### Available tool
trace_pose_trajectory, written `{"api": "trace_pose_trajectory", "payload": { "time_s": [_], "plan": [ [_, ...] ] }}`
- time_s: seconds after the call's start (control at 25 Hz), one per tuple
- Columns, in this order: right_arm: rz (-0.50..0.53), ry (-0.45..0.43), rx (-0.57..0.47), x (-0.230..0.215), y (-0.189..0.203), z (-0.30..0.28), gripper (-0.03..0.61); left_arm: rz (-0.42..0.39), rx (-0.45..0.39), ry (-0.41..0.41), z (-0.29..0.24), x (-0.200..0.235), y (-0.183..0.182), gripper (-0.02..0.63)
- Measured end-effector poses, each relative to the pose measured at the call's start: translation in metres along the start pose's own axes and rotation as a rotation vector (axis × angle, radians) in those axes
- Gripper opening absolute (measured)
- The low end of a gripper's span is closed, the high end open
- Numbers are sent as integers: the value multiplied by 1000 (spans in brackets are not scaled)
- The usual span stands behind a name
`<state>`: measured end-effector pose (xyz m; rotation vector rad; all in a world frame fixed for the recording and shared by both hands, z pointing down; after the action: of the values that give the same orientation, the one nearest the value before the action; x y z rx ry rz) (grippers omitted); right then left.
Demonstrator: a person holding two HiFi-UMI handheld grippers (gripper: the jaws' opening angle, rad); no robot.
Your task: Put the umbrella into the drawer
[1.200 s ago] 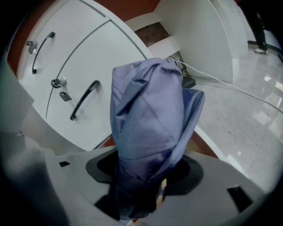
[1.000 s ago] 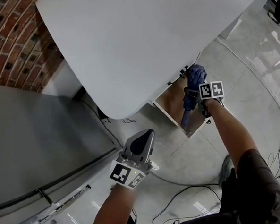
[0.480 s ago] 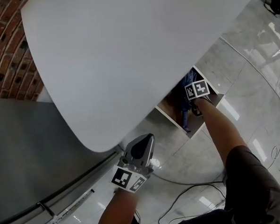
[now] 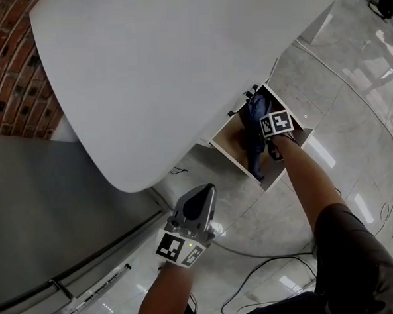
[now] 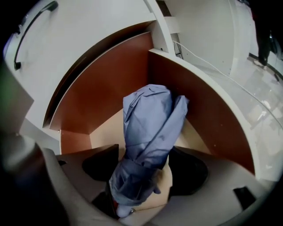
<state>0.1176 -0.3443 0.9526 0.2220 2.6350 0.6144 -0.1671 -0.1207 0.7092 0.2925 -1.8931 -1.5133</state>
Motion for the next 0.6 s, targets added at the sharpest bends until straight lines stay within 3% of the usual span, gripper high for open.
{"api": "trace_pose_trajectory", "payload": {
  "time_s": [0.6],
  "plan": [
    [62,34,-159,11,2,38,360,-45,-40,-18,13,-6,-13,5]
  ]
}}
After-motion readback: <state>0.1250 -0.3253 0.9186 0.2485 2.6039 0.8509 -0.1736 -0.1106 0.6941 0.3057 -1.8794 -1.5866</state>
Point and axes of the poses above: the fingertips, and each gripper's own axes: z backward along the fingers, x to its left, y out of its underside, the point moved 10 cm from there along z, backward along the fingers, and after that the axes turned 5 degrees about -x, right-handed, at the moved point
